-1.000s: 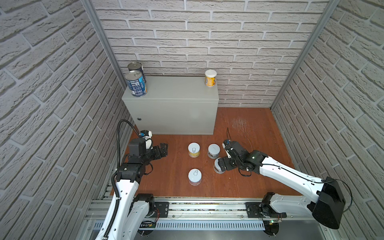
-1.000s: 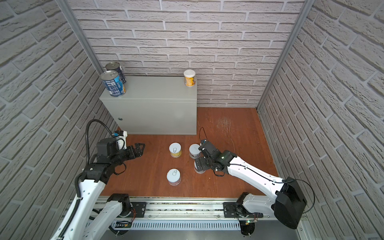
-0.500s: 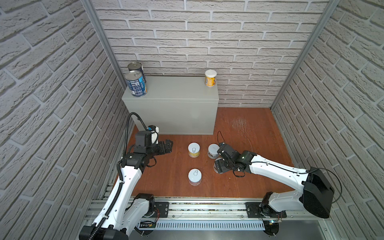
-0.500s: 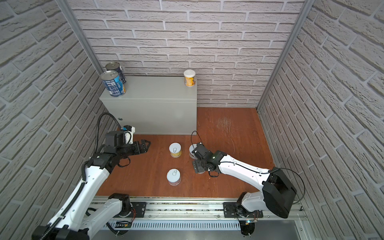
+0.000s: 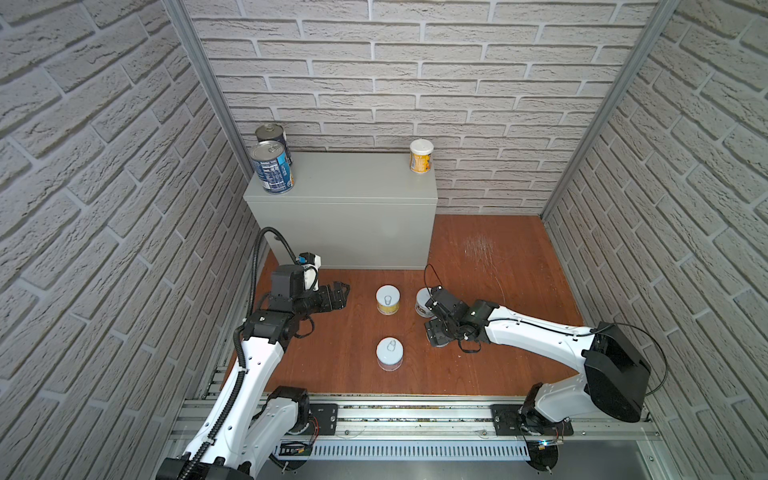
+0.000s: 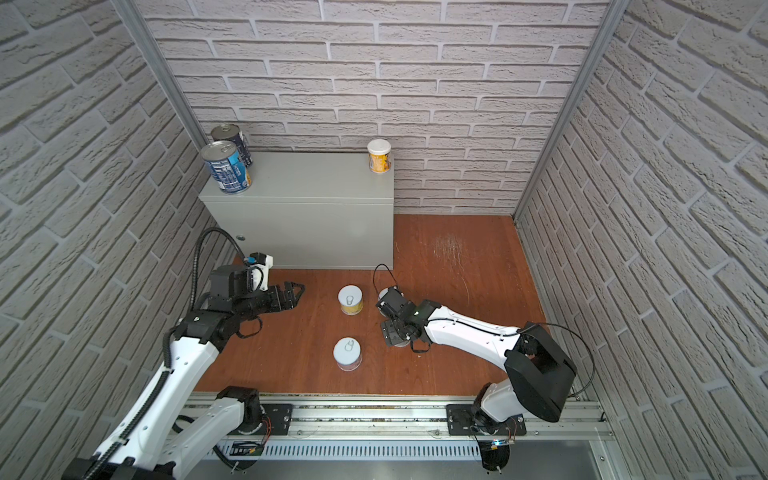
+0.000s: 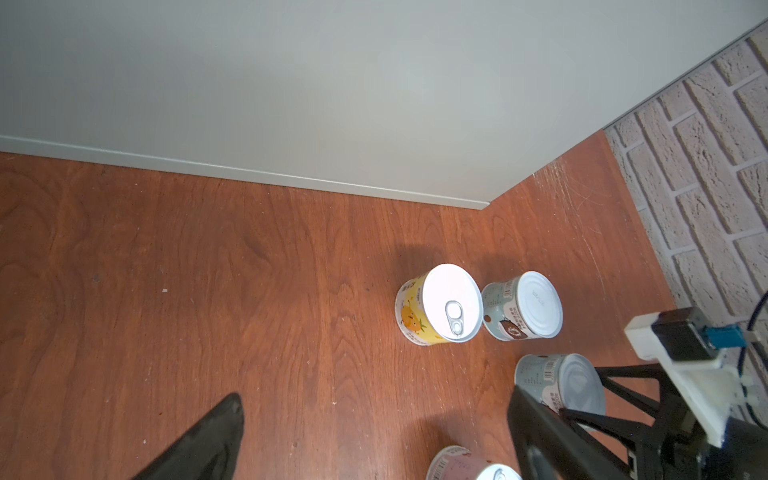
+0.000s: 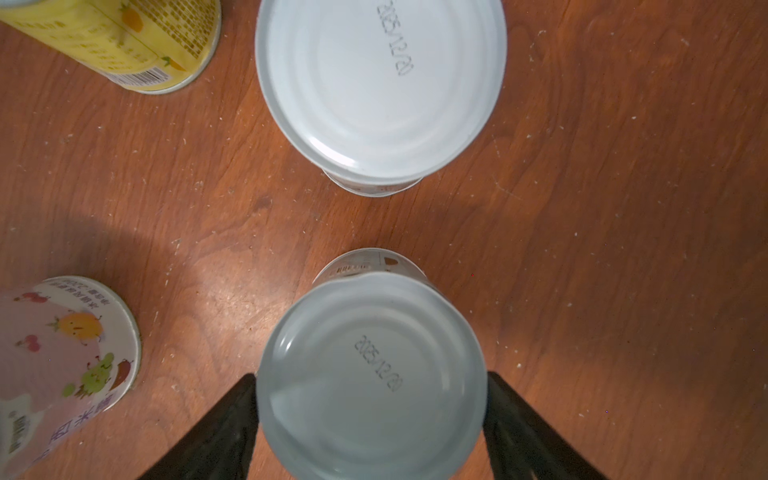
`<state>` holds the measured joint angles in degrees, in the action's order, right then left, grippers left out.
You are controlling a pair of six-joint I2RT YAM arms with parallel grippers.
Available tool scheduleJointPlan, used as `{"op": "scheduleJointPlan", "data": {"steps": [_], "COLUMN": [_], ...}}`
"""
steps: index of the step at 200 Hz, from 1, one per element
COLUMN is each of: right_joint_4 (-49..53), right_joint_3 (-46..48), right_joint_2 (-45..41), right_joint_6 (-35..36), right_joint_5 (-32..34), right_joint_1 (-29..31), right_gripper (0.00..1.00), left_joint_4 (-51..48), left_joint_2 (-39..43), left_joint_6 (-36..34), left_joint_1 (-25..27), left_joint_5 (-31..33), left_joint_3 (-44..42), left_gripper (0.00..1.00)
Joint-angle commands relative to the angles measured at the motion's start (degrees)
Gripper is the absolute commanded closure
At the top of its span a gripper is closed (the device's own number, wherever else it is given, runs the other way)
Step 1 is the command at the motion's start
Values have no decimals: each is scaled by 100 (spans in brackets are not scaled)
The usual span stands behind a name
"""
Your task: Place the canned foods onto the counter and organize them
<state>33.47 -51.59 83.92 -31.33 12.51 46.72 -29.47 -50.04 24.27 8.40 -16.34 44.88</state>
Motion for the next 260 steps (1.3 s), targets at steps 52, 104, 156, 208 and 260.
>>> {"op": "scheduleJointPlan", "data": {"steps": [52, 104, 156, 208, 260], "right_joint_4": [-272, -257, -364, -325, -402], "right_joint_3": [-156, -210, -307, -456, -478], "right_joint_2": [358, 508, 687, 799, 701], "right_joint_6": [-154, -125, -6, 68, 63], "right_joint_5": [171, 317, 305, 357, 369], "right_joint_1": [57, 56, 61, 55, 53], "right_gripper": [22, 22, 21, 17, 40], "left_joint_4": [267, 275, 276, 267, 267], "left_joint_2": [91, 97, 87, 100, 101], "left_joint_6": [20, 24, 27, 11, -3], "left_joint_1": [30, 30, 30, 31, 30], "left_joint_5": [-88, -87, -106, -101, -114], "left_joint_3": [-86, -107, -103, -108, -105], "left_gripper": [2, 2, 2, 2, 2]}}
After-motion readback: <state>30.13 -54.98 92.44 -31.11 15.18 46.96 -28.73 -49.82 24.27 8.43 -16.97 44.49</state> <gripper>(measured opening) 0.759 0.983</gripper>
